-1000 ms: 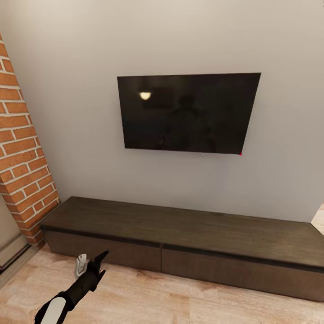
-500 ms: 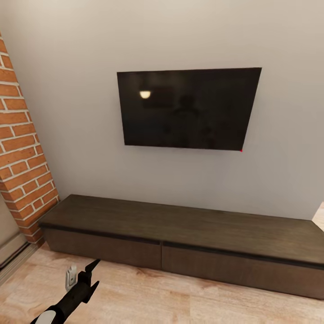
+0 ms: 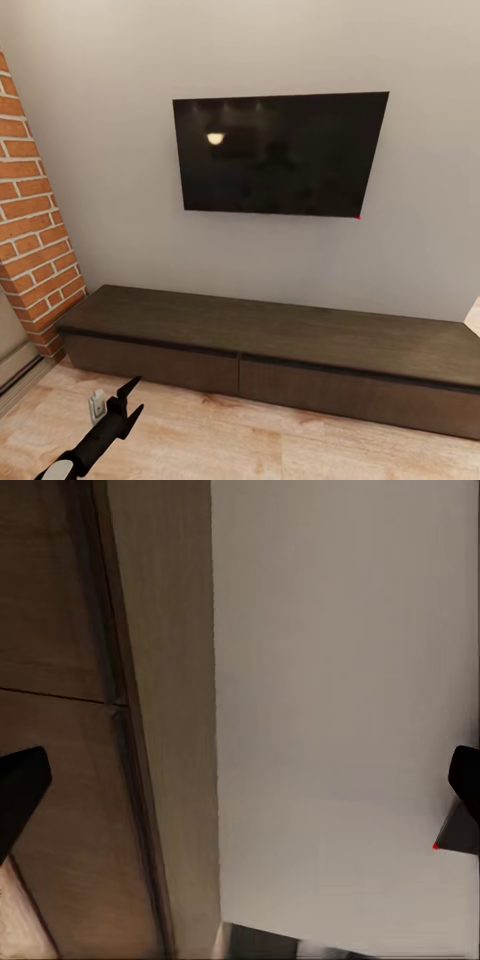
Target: Place each of the two pumpkins and all three candles from the living room inside a cabinet in the living room (use any cabinet), then make sure every cabinet is closed, and position the cauldron so it is next to a table in the living room.
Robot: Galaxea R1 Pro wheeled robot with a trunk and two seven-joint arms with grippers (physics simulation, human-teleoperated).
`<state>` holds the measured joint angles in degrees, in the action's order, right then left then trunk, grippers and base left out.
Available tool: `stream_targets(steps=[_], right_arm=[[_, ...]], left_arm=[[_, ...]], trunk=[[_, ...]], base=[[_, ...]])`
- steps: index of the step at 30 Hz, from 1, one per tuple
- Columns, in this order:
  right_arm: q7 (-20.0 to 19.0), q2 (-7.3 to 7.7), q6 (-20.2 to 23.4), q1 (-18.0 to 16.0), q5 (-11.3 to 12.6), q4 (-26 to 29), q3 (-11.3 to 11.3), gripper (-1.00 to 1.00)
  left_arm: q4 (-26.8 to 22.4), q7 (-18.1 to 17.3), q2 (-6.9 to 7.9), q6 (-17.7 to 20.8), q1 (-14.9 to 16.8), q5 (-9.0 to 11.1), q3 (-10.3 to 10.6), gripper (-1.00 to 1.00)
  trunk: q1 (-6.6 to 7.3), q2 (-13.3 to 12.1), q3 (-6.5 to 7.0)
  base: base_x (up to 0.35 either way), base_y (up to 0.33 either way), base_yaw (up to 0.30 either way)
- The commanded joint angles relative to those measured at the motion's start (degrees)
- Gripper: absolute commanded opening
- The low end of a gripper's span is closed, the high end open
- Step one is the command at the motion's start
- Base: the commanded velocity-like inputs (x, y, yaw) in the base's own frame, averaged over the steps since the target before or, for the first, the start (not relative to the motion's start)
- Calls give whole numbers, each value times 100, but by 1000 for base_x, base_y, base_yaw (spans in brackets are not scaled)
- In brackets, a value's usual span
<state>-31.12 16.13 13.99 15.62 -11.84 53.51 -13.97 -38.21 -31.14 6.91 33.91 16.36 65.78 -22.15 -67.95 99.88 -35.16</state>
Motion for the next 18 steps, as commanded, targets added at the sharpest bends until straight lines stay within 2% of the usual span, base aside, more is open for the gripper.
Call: stream_targets(steps=[1,4,13,18], right_arm=[[-35,-7,-10,-2,-45,23,-19,100],[-48,-14,-78,-4,-37,60,-26,100],[-49,-13,-89,-6,-38,97,-27,100],[-98,-8,-141,-6,-39,85,-6,100]], left_arm=[[4,-56,7,47,2,14,21,100],[1,-131,14,49,-1,-2,77,100],[-2,-138,7,45,-1,-11,94,100],[-2,-138,1,45,-1,-13,97,100]], trunk=[[-23,44,-23],[-88,164,-77],[-286,525,-238],[-396,726,-328]], base=[[0,0,0],[0,0,-125],[0,0,-266],[0,0,-57]])
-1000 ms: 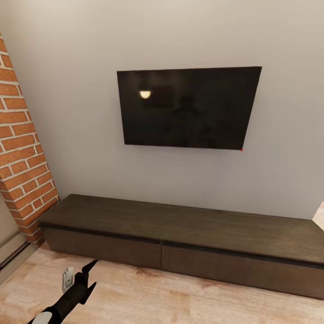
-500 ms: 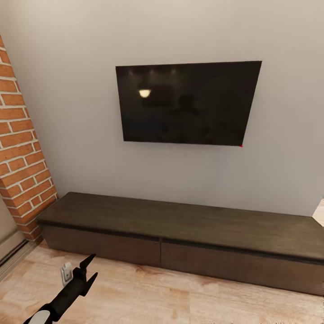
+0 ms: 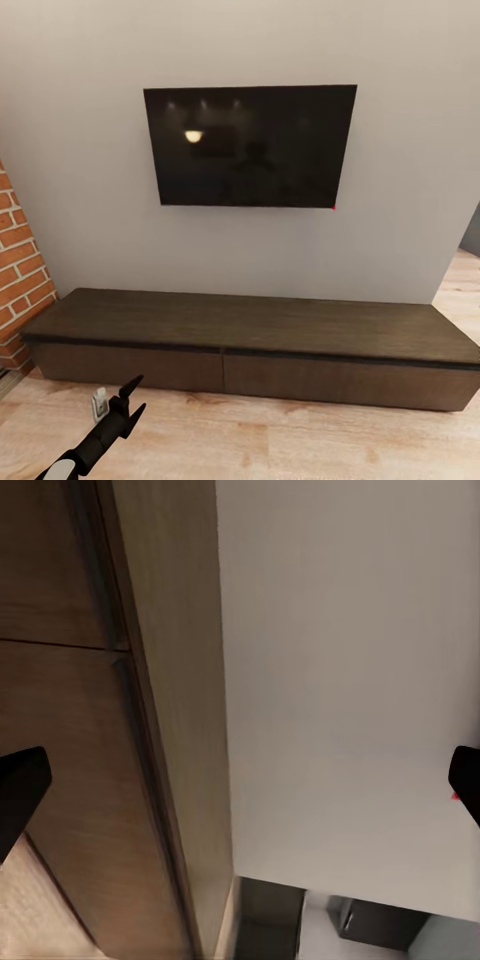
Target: Place each of the two pumpkins and all three candles from the living room inside a cabinet in the living room (use any cabinet), then make sure every cabinet is closed, and position the cauldron so it is next to a table in the living room.
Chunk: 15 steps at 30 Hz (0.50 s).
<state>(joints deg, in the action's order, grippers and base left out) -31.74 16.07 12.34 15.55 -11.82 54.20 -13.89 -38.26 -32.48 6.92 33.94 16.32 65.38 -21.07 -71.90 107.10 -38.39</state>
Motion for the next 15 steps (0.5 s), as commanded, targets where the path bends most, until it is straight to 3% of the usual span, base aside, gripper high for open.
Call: stream_targets(steps=[1,5,12,15], right_arm=[[-56,-2,-8,-1,-42,14,-9,100],[-118,0,-374,-6,-39,0,-19,100],[-118,0,-374,-6,-39,0,-19,100],[-59,-6,-598,-18,-70,-140,-22,100]], left_arm=[[1,-4,-2,42,4,27,-11,100],[-4,-2,-6,41,3,27,-11,100],[-4,-2,-6,41,3,27,-11,100],[-21,-3,-10,36,3,27,-11,100]], trunk=[[-22,44,-23],[-110,204,-95],[-264,485,-220],[-330,605,-274]], base=[[0,0,-21],[0,0,-10],[0,0,-5],[0,0,-3]])
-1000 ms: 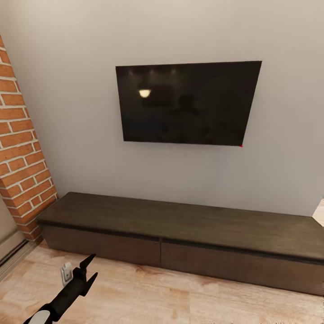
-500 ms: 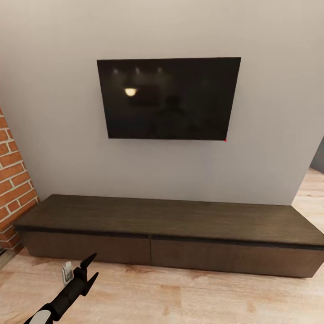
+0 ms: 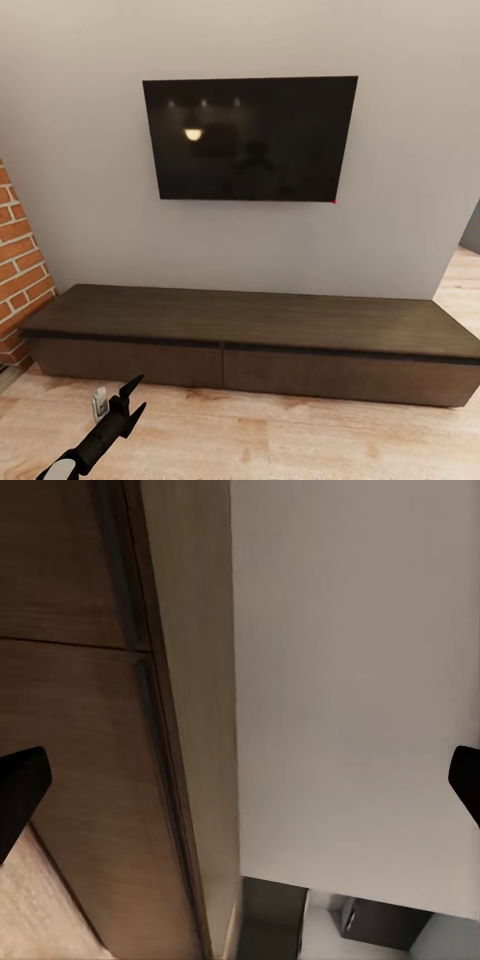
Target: Place each of the two pumpkins and all three candles from the living room inside a cabinet in the living room (use any cabinet), then make sure every cabinet is closed, and position the cauldron so it is next to a table in the living room.
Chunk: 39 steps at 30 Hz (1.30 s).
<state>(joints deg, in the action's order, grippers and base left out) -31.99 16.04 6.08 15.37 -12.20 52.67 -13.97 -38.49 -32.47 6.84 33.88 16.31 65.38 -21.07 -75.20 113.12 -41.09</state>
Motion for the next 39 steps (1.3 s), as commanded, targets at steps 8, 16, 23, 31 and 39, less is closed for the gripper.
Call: stream_targets(steps=[8,16,23,31,39], right_arm=[[3,-139,176,-27,-89,-115,37,100],[7,-211,200,-27,-97,-133,49,100],[9,-214,200,-25,-97,-134,50,100],[9,-215,200,-26,-97,-134,50,100],[7,-215,201,-26,-98,-134,52,100]], left_arm=[[-24,-3,-21,40,4,27,-11,100],[-48,1,-59,29,4,27,-13,100],[-52,11,-61,23,4,27,-13,100],[-53,12,-60,22,4,27,-11,100],[-53,12,-60,13,4,20,-17,100]], trunk=[[-176,325,-149],[-286,525,-238],[-418,766,-346],[-593,1087,-490],[-637,1167,-526]], base=[[0,0,0],[0,0,0],[0,0,0],[0,0,0],[0,0,0]])
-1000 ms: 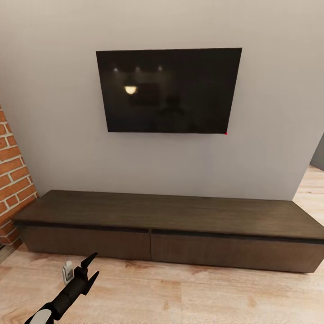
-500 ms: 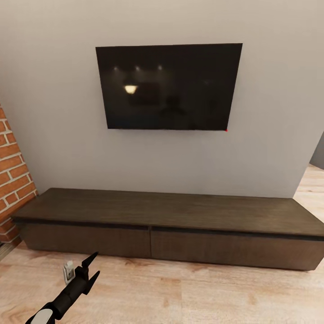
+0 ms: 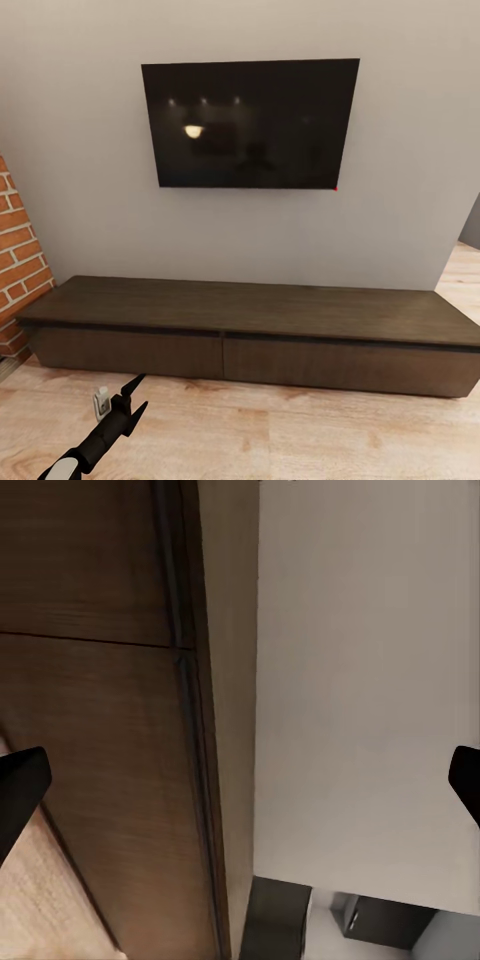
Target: Place each of the two pumpkins and all three candles from the living room inside a cabinet in the living room (use any cabinet), then make sure every cabinet is closed, and position the cauldron so it is next to a table in the living room.
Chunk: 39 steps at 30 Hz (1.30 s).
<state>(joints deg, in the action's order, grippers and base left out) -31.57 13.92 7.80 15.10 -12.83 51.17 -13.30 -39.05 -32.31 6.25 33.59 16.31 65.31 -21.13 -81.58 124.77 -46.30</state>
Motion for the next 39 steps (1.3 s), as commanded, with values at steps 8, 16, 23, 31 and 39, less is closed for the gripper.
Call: stream_targets(steps=[8,16,23,31,39], right_arm=[[-34,-2,28,2,-35,16,-15,100],[-37,-3,32,2,-35,16,-15,100],[-121,3,16,-23,10,30,-21,100],[-104,8,-24,-42,68,79,-26,100],[-106,43,-24,-171,87,335,-98,100]], left_arm=[[3,5,-5,9,5,32,204,100],[3,4,2,-23,4,34,414,100],[3,13,11,-27,3,26,442,100],[2,-5,-9,-67,4,31,445,100],[84,-449,-162,-140,-20,11,435,100]], trunk=[[-153,283,-130],[-285,524,-238],[-395,724,-328],[-461,845,-382],[-461,845,-382]], base=[[0,0,0],[0,0,0],[0,0,0],[0,0,0],[88,-33,0]])
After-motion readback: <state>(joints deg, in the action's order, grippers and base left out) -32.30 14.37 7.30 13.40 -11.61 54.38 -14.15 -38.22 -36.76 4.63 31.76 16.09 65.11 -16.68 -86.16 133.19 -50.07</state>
